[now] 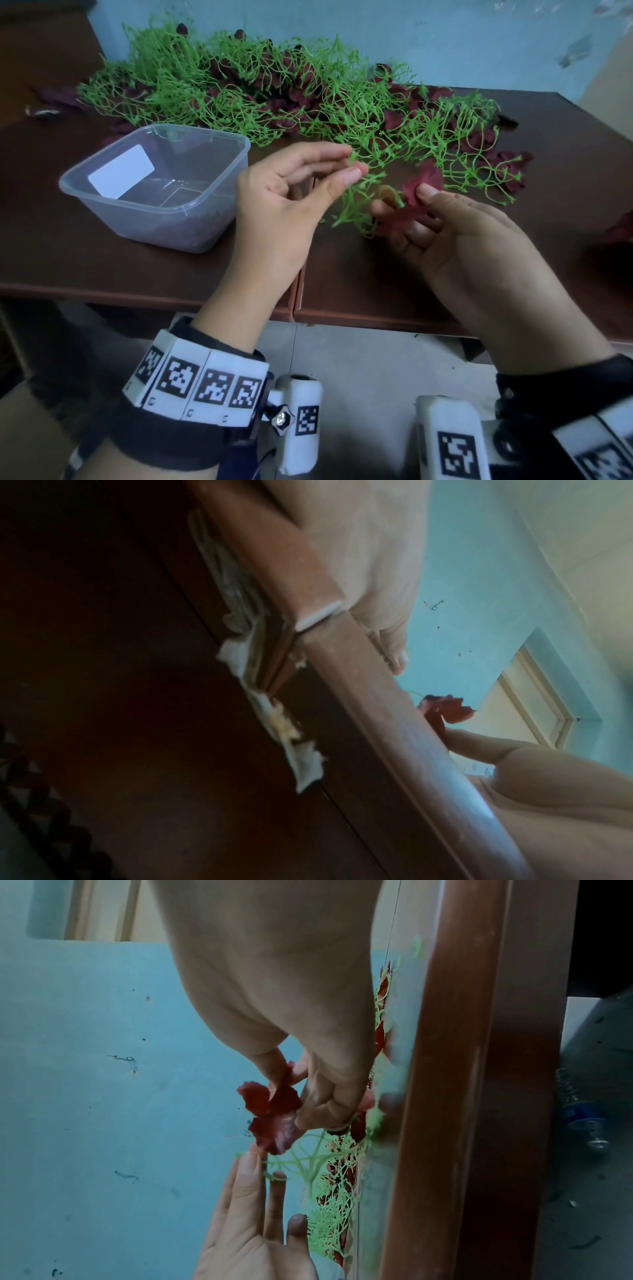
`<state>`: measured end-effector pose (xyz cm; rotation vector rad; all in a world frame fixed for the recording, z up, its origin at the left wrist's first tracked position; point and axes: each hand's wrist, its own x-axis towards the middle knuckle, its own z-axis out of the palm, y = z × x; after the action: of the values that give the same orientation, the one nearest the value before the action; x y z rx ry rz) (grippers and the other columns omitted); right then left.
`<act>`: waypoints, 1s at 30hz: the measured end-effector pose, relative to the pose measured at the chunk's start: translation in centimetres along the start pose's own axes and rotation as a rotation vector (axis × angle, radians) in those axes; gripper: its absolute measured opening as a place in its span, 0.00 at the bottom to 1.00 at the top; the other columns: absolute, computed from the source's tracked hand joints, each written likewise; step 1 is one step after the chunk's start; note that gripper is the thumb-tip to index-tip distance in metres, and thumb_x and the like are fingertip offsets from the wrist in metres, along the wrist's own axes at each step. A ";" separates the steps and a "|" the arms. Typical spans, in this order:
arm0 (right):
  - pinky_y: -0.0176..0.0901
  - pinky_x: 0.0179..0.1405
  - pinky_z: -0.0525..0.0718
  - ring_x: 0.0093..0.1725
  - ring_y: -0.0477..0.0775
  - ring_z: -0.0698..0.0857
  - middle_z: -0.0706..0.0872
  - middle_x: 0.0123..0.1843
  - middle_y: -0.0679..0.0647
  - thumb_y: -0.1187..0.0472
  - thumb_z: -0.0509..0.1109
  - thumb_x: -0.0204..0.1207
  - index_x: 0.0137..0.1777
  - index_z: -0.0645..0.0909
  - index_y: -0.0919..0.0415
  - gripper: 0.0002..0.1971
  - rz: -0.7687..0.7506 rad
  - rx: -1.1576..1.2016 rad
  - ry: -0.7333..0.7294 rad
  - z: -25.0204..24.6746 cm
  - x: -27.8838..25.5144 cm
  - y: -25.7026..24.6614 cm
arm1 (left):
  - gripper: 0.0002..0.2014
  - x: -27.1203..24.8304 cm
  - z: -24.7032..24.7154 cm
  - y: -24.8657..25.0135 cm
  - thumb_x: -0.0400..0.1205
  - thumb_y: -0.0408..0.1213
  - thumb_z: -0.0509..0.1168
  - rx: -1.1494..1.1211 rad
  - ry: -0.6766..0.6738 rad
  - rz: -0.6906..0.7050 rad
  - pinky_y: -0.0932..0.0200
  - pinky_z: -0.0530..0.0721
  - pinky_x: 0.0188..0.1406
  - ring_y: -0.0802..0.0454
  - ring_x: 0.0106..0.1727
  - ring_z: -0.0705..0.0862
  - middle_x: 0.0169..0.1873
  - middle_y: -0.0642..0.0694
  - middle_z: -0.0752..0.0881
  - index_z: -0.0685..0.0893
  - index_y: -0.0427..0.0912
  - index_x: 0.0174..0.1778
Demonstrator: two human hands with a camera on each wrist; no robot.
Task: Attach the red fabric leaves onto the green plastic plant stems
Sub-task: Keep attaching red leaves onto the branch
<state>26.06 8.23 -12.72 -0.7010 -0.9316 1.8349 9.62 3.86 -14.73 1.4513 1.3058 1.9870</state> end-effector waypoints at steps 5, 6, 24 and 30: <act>0.48 0.38 0.91 0.40 0.60 0.93 0.93 0.45 0.66 0.68 0.57 0.88 0.49 0.71 0.63 0.05 -0.038 -0.005 0.051 0.1 0.1 0.0 | 0.05 -0.2 0.2 0.0 0.81 0.29 0.76 0.066 -0.004 0.009 0.51 0.91 0.56 0.51 0.51 0.94 0.45 0.47 0.95 0.91 0.37 0.52; 0.53 0.43 0.92 0.39 0.59 0.93 0.92 0.44 0.65 0.68 0.57 0.88 0.49 0.71 0.63 0.05 -0.058 -0.034 0.058 0.1 0.1 0.0 | 0.06 -0.3 0.2 0.1 0.80 0.30 0.77 0.080 -0.002 0.016 0.52 0.91 0.55 0.52 0.50 0.94 0.45 0.48 0.95 0.91 0.38 0.51; 0.53 0.40 0.83 0.33 0.56 0.89 0.91 0.34 0.58 0.67 0.61 0.86 0.44 0.80 0.64 0.09 -0.115 -0.201 0.146 0.0 0.0 -0.3 | 0.03 -0.8 0.4 -0.5 0.80 0.26 0.76 0.129 -0.172 0.088 0.51 0.92 0.45 0.50 0.42 0.94 0.43 0.43 0.94 0.92 0.34 0.48; 0.56 0.44 0.87 0.42 0.62 0.91 0.91 0.47 0.62 0.61 0.66 0.83 0.52 0.82 0.62 0.05 -0.194 -0.295 0.231 -0.1 -0.2 -0.4 | 0.05 -0.6 0.5 -0.5 0.80 0.24 0.75 -0.011 -0.173 -0.046 0.57 0.92 0.41 0.48 0.41 0.95 0.42 0.40 0.94 0.91 0.37 0.48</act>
<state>26.42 8.24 -12.47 -0.9463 -1.0857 1.4273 10.23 3.90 -15.49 1.5358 1.2404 1.7935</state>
